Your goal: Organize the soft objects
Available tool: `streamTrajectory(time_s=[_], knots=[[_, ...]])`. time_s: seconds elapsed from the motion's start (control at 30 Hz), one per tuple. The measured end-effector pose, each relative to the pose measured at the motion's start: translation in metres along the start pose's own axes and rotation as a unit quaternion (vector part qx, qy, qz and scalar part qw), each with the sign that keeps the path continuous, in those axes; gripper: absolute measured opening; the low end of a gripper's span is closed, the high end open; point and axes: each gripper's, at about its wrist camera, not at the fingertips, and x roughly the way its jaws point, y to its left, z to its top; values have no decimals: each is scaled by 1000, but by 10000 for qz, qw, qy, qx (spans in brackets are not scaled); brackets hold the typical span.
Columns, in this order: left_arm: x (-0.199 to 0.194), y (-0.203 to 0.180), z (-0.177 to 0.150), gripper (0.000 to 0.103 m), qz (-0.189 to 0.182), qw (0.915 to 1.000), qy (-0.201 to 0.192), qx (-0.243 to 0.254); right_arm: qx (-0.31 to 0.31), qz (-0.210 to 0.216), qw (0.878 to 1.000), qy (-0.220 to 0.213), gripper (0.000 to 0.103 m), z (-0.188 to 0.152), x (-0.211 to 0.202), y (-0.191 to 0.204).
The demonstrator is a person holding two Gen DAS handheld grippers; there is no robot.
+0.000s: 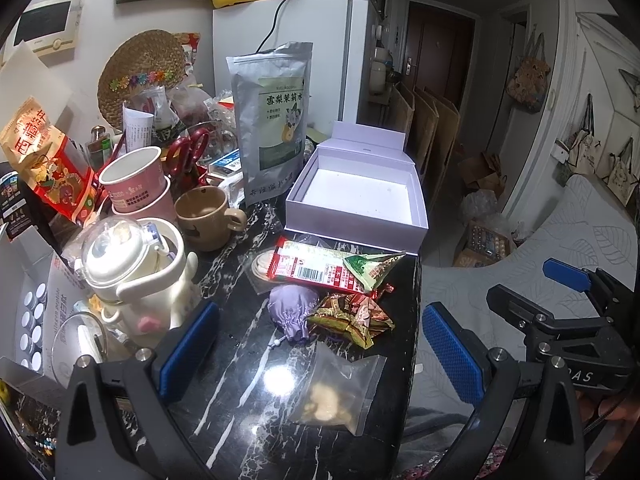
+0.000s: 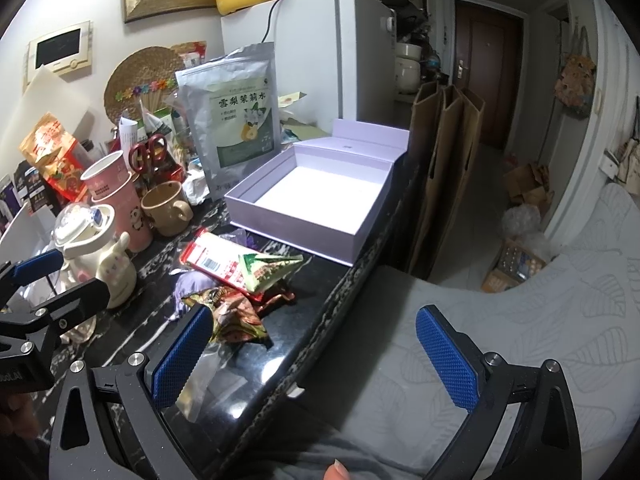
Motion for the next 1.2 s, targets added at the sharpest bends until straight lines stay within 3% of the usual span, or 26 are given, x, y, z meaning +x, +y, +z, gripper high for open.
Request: streamTrajectory(time_s=[0.63,1.0,1.2], knots=[[23,-13,-8,103,-94,9998,155,92,23,470,9988,135,103,-7,24,-20],[48,-10,-39,103,-467,9966,623,-259,-13,784,9962,386,103,-16,41,-26],[60,-16,-55,103,-484,9957,758,-199,-28,856,9947,564,103,-25,54,-29]])
